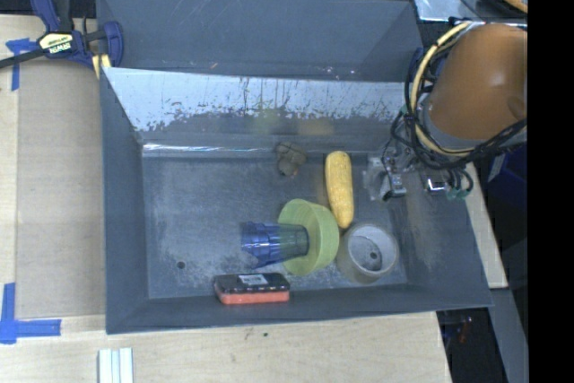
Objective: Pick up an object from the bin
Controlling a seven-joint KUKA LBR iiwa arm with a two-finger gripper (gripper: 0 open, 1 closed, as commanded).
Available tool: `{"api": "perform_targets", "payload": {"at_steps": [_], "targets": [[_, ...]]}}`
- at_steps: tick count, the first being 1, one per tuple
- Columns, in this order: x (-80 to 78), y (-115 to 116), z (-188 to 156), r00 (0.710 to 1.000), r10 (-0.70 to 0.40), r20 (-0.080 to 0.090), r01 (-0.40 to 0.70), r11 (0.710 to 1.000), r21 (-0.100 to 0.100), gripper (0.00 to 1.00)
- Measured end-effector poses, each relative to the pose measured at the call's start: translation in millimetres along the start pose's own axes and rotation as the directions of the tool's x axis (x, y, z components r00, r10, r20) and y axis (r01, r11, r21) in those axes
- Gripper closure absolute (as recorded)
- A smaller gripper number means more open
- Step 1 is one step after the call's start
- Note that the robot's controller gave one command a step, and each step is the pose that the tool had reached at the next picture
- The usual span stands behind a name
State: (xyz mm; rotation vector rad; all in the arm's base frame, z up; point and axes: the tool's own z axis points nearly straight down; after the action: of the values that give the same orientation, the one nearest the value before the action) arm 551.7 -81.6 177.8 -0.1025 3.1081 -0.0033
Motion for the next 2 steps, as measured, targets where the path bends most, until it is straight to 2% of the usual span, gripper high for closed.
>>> {"api": "perform_targets", "payload": {"at_steps": [1,2], "targets": [[-28.6,-1,32,0.974,0.225,0.001,-0.225,0.974,0.001,1.0],[6.0,0,-25,0.974,0.228,0.012,-0.228,0.974,0.001,0.0]]}}
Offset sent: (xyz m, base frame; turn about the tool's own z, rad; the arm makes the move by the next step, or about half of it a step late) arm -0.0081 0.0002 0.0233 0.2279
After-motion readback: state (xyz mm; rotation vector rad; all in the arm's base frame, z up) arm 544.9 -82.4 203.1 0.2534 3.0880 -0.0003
